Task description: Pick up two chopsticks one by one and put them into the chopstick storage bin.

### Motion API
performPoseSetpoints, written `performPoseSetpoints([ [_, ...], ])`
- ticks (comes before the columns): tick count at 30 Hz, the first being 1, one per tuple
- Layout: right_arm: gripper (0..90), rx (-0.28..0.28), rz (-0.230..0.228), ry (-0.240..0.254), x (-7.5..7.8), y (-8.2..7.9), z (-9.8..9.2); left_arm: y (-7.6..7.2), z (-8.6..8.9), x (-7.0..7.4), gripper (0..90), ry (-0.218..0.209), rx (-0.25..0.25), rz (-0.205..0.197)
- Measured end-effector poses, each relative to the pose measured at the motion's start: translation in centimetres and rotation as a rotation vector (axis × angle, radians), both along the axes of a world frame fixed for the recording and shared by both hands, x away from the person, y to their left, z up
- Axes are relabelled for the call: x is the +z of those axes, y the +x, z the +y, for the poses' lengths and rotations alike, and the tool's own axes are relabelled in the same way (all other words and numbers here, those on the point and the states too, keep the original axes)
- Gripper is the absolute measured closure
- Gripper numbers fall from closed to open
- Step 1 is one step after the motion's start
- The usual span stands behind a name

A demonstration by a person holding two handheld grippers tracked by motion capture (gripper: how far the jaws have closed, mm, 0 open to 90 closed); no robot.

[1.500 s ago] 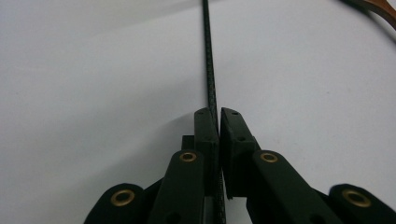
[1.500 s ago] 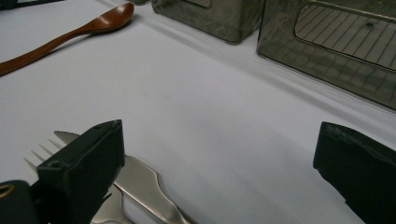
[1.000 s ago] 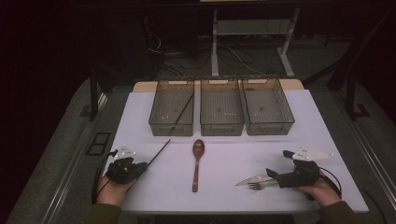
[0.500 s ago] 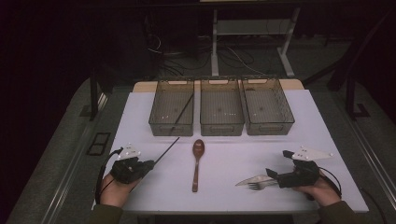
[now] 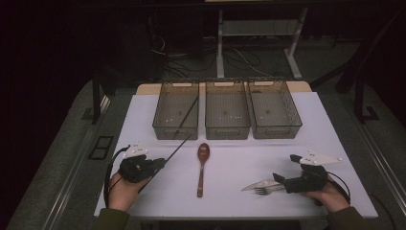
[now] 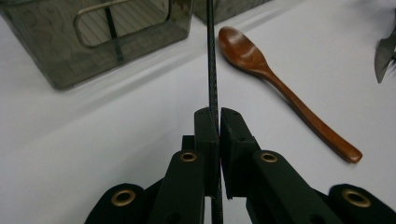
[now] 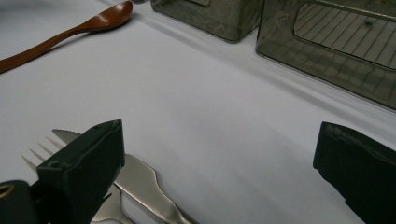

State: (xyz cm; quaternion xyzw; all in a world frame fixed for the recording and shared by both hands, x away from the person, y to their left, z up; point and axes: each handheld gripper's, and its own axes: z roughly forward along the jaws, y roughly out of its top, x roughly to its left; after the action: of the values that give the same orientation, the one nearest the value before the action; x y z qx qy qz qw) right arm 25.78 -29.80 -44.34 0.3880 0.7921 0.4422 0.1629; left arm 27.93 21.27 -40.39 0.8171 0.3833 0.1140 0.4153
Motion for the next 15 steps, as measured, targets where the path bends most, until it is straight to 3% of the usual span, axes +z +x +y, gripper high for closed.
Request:
performPoseSetpoints([
  [15,1.5,-0.004,0.004,-0.002,-0.1,0.0,0.1,2.5,-1.5,2.1,85.1,-0.059,-0.034,-0.058],
])
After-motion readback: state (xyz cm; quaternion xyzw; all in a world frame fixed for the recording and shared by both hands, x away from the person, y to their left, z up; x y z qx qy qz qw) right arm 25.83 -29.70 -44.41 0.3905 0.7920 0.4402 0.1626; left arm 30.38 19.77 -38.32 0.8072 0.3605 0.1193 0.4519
